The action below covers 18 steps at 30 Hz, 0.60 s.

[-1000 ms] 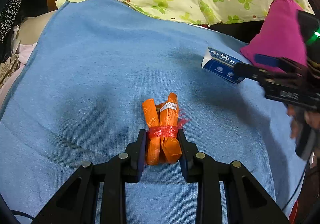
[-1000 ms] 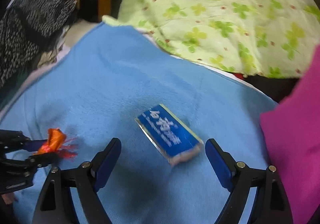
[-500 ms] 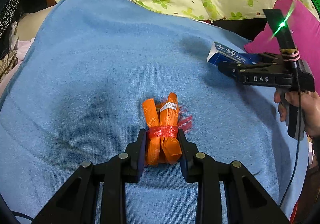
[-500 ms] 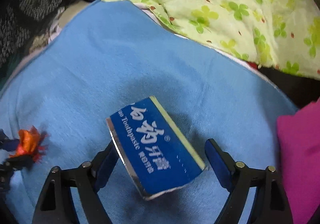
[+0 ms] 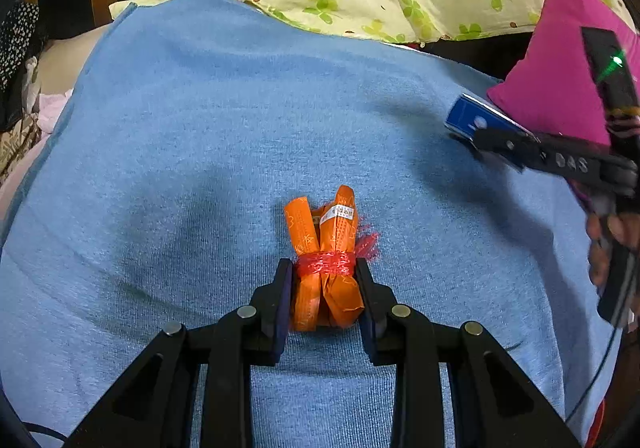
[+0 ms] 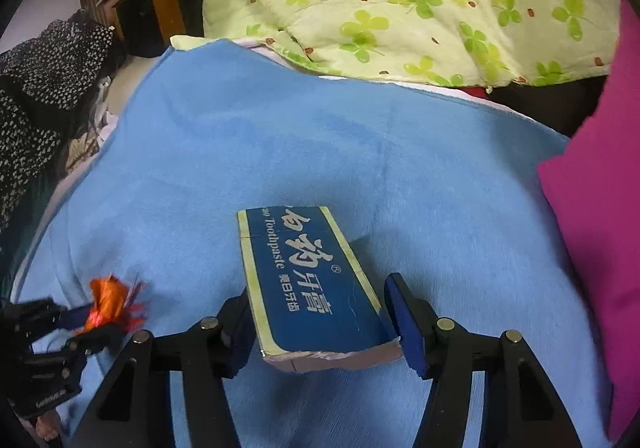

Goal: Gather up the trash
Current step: 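Grasp the orange wrapped snack with the left tool while the right tool grasps the toothpaste box, then carry the orange snack and toothpaste box toward the red basket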

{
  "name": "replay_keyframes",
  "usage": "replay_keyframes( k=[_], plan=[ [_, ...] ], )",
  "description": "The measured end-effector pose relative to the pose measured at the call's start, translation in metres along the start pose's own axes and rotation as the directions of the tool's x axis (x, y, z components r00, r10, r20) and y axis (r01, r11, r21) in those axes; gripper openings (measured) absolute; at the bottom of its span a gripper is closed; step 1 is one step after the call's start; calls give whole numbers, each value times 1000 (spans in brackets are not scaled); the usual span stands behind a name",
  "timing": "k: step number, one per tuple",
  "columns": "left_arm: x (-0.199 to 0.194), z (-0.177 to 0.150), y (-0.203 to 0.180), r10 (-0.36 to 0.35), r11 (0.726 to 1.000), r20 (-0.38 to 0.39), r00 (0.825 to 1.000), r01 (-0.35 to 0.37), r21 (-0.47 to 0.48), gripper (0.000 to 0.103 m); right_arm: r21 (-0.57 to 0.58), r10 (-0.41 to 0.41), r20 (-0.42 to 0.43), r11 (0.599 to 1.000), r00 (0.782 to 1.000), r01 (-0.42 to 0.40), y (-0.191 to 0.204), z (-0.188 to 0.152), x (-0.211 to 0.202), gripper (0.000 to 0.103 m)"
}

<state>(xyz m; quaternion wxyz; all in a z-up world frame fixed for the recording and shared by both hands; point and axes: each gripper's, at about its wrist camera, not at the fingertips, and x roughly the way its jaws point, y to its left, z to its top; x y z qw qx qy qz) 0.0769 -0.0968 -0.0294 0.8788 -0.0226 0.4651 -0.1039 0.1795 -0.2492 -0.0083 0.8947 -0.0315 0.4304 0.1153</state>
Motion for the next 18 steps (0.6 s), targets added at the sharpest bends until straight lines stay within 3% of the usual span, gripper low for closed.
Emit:
replay_keyframes(
  k=[3, 5, 7, 11, 14, 18],
  plan=[
    [1, -2, -2, -4, 1000, -7, 1000, 4, 1, 31, -3, 16, -31, 1000, 999, -16, 5, -11, -2, 66],
    [0, -3, -2, -2, 1000, -7, 1000, 2, 1, 31, 7, 88, -38, 996, 995, -88, 9, -19, -6, 87],
    [0, -2, -1, -4, 1000, -10, 1000, 4, -5, 31, -9, 103, -32, 995, 994, -104, 14, -24, -11, 97],
    [1, 0, 2, -6, 1000, -9, 1000, 6, -9, 31, -17, 59, -30, 998, 998, -60, 13, -20, -10, 97],
    [2, 0, 3, -4, 1000, -12, 1000, 4, -9, 31, -20, 78, -31, 997, 996, -79, 15, -18, -9, 97],
    [2, 0, 2, -3, 1000, -12, 1000, 3, -14, 31, -122, 87, -23, 989, 996, -90, 36, -20, -15, 97]
  ],
)
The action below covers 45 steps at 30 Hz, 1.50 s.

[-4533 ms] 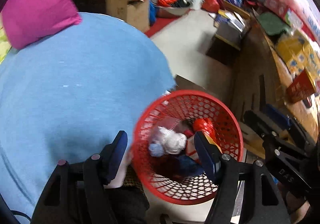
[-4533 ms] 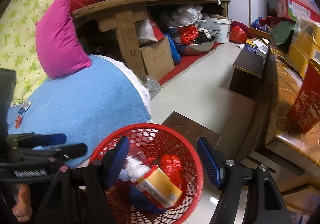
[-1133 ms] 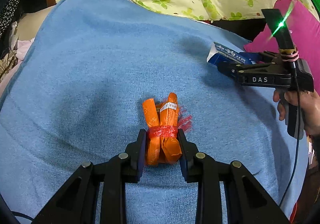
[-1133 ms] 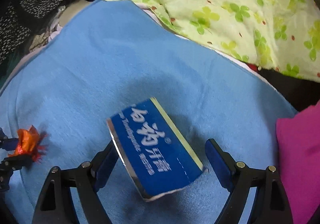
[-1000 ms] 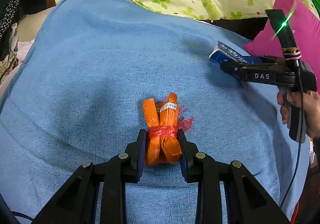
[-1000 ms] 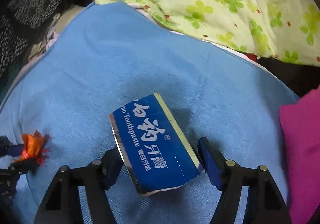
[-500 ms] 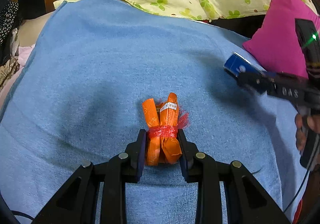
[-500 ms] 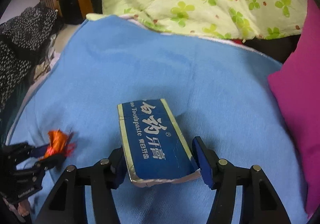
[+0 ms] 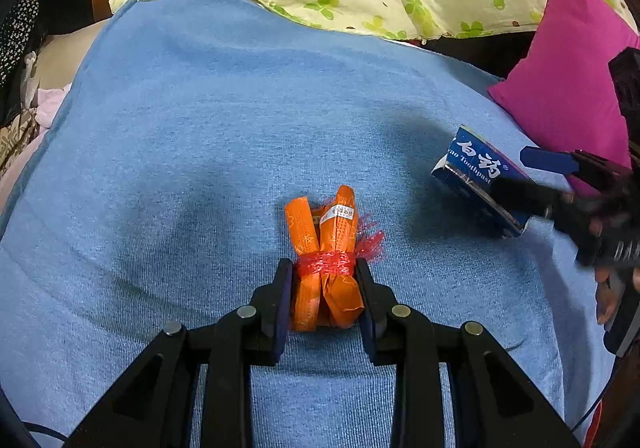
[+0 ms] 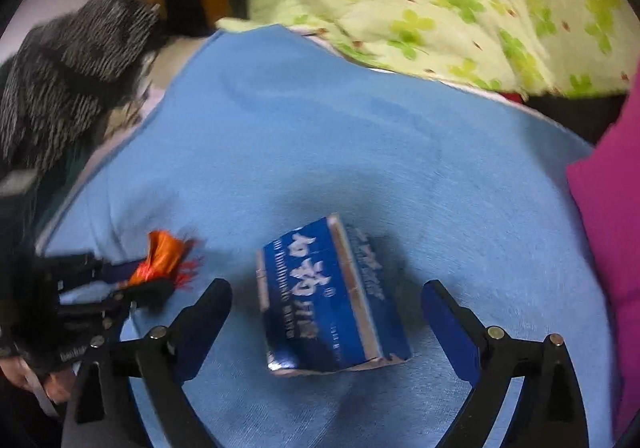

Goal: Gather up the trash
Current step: 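Carry the orange snack and toothpaste box toward the red basket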

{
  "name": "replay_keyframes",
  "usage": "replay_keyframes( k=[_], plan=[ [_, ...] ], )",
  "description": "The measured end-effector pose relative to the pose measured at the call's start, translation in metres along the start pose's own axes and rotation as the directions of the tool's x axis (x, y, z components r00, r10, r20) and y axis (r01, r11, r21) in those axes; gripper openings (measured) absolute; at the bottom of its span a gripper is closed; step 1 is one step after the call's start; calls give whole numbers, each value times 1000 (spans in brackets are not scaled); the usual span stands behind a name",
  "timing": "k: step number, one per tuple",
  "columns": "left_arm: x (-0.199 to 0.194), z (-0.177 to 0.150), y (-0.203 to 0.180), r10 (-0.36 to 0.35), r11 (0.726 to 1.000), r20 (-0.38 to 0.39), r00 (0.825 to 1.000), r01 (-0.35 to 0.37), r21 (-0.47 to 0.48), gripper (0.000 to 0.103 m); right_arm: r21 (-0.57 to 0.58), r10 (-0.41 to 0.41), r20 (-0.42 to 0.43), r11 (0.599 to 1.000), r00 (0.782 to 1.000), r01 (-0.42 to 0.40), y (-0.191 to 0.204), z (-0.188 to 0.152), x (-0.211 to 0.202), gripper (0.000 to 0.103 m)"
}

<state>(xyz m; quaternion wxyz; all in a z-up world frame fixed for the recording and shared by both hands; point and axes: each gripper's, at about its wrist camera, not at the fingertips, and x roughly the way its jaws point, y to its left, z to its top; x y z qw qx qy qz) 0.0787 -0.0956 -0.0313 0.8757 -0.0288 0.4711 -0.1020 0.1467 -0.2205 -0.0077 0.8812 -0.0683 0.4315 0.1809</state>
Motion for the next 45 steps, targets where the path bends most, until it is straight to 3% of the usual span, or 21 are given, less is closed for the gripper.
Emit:
replay_keyframes(
  k=[3, 5, 6, 7, 8, 17, 25, 33, 45],
  plan=[
    [0, -1, 0, 3, 1000, -2, 1000, -3, 2, 31, -65, -43, -44, 997, 998, 40, 9, -2, 14, 97],
    [1, -1, 0, 5, 1000, -3, 1000, -5, 2, 31, -16, -1, -59, 1000, 998, 0, 3, -3, 20, 96],
    [0, 0, 0, 6, 1000, -3, 1000, -6, 1, 31, 16, 23, -61, 1000, 998, -22, -1, -4, 22, 92],
    [1, 0, 0, 6, 1000, -3, 1000, -6, -1, 31, 35, 25, -67, 999, 997, -23, -4, -4, 24, 71],
    [1, 0, 0, 7, 1000, -4, 1000, -7, -2, 31, 43, 8, -80, 999, 997, -5, -6, -5, 27, 67],
    [0, -1, -3, 12, 1000, -1, 1000, -12, 5, 31, 145, 23, -47, 989, 999, -16, -20, -12, 14, 66],
    [-6, -4, -5, 14, 1000, 10, 1000, -14, 21, 31, 225, -10, 14, 974, 1000, 7, -14, -36, -29, 66],
    [-30, -22, -29, 30, 999, 1, 1000, -30, 26, 31, 312, -41, 68, 950, 997, 18, -3, -90, -96, 66],
    [-95, -67, -90, 22, 992, 10, 1000, -23, 122, 31, 405, -95, 152, 914, 984, 25, 12, -168, -189, 66]
  ],
)
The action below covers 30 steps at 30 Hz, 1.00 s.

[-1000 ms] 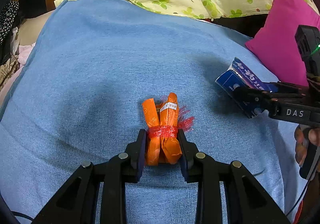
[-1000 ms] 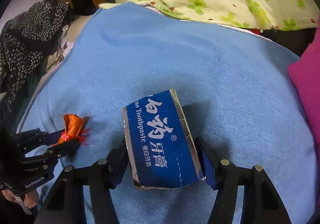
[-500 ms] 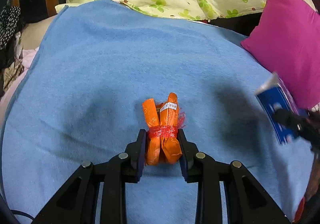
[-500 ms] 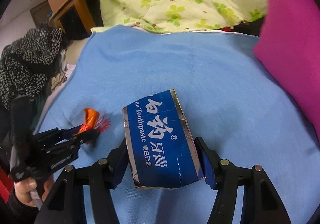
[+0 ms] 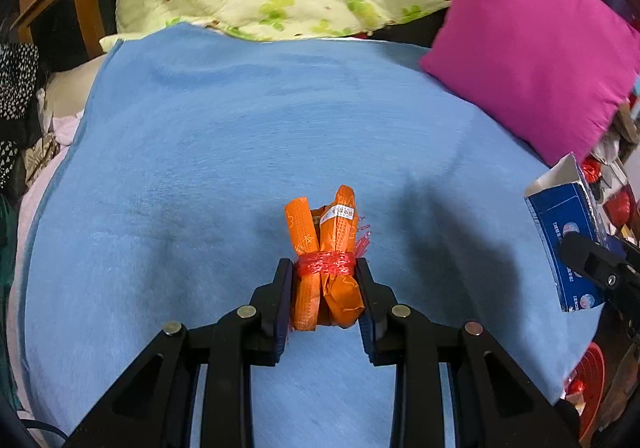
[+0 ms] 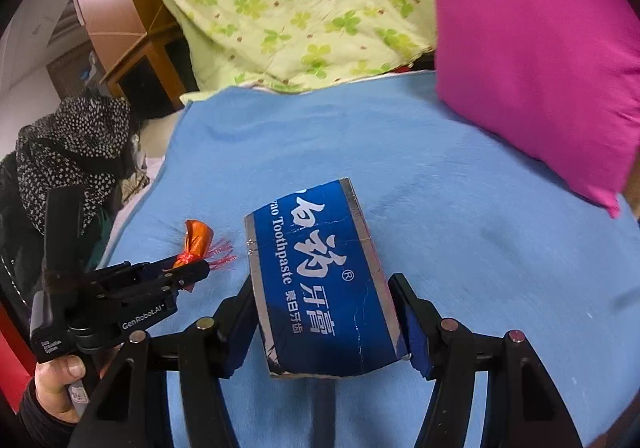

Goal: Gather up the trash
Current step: 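Carry the orange snack and toothpaste box toward the red basket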

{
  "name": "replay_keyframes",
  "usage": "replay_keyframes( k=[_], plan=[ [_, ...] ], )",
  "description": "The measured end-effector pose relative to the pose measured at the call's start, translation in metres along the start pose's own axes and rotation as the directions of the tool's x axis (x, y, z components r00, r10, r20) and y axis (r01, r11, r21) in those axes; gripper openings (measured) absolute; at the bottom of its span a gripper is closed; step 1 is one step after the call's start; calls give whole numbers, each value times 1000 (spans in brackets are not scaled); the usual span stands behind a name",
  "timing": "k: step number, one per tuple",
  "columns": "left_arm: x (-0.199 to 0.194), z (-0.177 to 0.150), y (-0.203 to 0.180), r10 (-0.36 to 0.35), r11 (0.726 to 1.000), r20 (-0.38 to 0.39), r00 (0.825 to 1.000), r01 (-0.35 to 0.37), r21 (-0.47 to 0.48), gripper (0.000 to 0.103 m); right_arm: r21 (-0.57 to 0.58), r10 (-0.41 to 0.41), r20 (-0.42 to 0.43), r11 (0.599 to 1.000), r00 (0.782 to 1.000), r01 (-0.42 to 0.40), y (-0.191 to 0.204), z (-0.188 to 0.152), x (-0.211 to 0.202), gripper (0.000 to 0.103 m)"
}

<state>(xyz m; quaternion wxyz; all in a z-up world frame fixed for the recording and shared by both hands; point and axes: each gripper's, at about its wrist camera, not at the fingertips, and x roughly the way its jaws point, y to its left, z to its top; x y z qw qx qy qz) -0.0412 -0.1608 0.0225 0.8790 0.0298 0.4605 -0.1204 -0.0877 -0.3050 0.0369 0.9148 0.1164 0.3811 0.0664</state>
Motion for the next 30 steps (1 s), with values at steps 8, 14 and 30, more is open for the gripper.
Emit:
replay_keyframes(
  k=[8, 14, 30],
  plan=[
    [-27, -13, -49, -32, 996, 15, 999, 30, 80, 31, 69, -40, 53, 997, 998, 37, -24, -34, -59, 66],
    [-43, -25, -89, -69, 987, 18, 997, 65, 150, 31, 128, -89, 87, 989, 992, 77, -48, -56, -96, 66],
    [-61, -50, -163, -148, 955, -6, 989, 144, 260, 31, 219, -220, 90, 956, 971, 197, -84, -97, -143, 66]
  ],
)
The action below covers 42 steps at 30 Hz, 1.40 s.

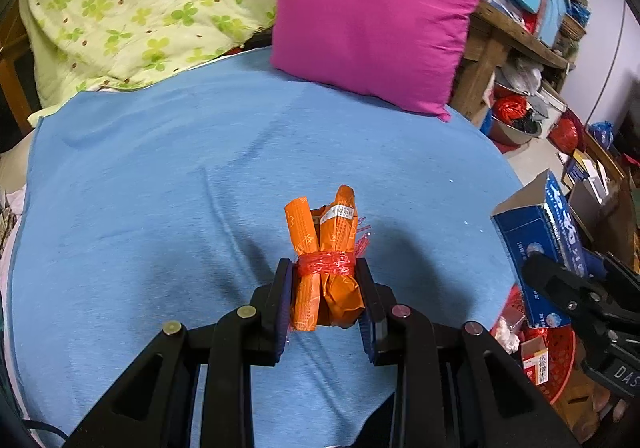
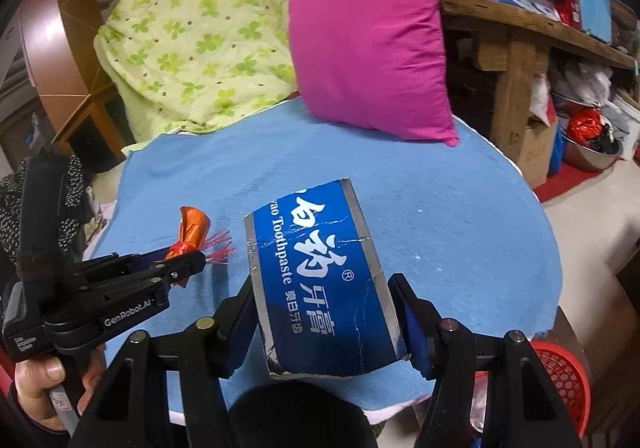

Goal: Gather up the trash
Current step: 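Carry the orange snack and toothpaste box toward the red basket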

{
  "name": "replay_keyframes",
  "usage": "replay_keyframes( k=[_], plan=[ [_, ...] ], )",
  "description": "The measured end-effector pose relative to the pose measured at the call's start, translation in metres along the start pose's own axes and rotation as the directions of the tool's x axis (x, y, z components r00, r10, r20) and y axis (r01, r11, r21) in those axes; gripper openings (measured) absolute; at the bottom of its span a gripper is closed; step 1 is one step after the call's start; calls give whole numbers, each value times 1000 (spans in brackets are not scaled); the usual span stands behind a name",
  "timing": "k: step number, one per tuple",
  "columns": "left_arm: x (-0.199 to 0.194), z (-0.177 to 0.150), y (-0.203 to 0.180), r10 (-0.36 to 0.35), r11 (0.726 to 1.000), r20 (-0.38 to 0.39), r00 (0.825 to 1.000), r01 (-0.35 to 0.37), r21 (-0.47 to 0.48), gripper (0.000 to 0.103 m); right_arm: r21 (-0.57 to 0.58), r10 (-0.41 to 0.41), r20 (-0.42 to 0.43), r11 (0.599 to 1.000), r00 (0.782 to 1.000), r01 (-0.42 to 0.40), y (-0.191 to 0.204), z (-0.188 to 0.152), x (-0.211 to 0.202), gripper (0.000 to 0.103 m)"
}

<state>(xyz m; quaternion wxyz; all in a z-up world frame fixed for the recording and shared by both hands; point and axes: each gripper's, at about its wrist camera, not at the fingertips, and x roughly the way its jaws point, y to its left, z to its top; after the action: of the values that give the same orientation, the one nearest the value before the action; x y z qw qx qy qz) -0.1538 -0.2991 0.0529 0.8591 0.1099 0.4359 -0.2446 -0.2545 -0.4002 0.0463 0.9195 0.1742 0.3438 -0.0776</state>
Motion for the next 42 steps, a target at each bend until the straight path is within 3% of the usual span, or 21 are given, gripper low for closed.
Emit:
replay_keyframes(
  k=[25, 42],
  plan=[
    [7, -6, -77, -95, 986, -33, 995, 99, 134, 31, 142, -165, -29, 976, 986, 167, -75, -41, -35, 66],
    [2, -21, -139, -168, 951, -66, 984, 180, 250, 31, 255, -302, -82, 915, 950, 313, -134, -85, -73, 66]
  ],
)
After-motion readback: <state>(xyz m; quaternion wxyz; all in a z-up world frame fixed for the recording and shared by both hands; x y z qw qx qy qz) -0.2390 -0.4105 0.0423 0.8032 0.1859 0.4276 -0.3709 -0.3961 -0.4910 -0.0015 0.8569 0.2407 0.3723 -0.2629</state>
